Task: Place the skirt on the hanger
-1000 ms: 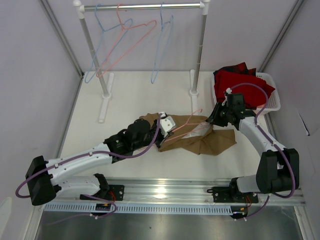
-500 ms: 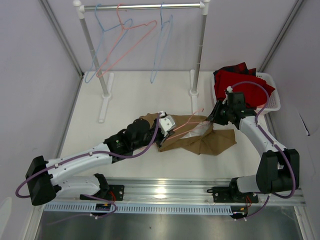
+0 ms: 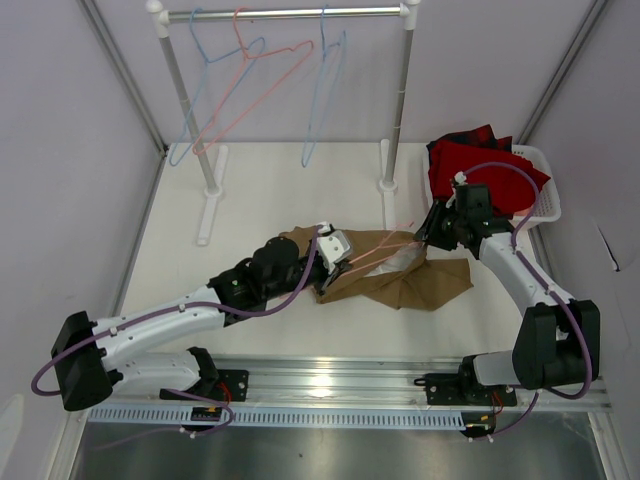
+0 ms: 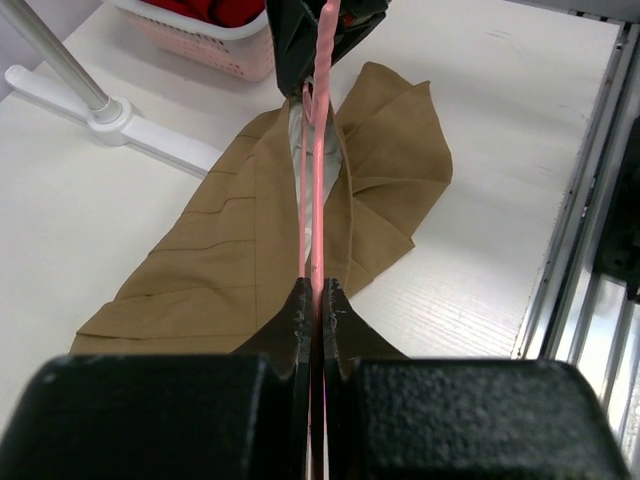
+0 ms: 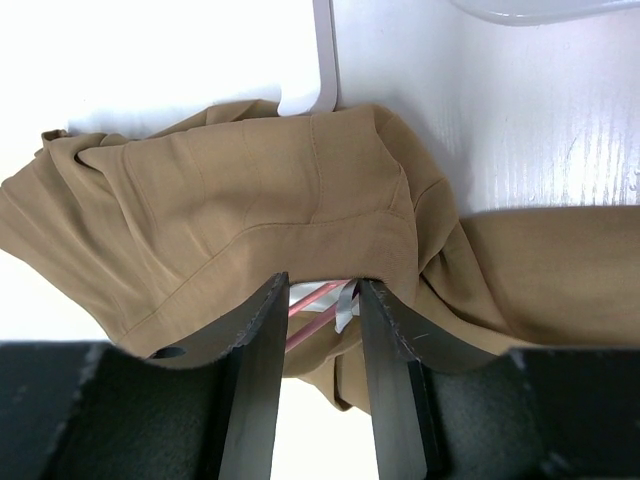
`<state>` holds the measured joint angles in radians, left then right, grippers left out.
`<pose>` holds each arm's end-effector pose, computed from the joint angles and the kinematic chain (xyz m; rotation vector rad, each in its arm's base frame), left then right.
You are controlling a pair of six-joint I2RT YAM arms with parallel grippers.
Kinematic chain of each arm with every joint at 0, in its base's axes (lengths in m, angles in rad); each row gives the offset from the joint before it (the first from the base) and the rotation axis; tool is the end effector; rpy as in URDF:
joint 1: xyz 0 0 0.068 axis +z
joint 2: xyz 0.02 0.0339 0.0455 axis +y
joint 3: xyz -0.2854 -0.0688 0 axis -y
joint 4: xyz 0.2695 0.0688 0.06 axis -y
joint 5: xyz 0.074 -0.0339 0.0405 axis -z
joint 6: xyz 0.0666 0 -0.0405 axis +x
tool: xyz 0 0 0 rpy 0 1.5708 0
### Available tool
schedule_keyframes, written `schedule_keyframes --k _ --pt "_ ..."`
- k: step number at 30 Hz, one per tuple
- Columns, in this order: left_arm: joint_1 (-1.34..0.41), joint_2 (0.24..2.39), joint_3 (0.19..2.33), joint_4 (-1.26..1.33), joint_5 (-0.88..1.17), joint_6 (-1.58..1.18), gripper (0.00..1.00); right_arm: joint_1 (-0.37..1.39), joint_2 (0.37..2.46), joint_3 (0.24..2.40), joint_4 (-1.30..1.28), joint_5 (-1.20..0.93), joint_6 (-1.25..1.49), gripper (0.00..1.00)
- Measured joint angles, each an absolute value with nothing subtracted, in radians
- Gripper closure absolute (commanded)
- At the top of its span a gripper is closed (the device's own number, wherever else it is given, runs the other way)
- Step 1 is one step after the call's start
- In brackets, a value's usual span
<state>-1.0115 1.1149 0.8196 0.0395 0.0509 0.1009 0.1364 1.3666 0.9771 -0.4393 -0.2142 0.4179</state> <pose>0.1593 -0.2608 0.3132 1.0245 1.5780 -0.6817 0.3232 0.0587 0.2436 0.2409 2.4263 0.5112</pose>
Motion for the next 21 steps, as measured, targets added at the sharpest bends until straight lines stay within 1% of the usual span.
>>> schedule_keyframes --k 21 --pt "-1.012 1.139 0.819 0.059 0.111 0.077 1.0 0.137 1.338 0.977 -0.437 -0.199 0.418 0.6"
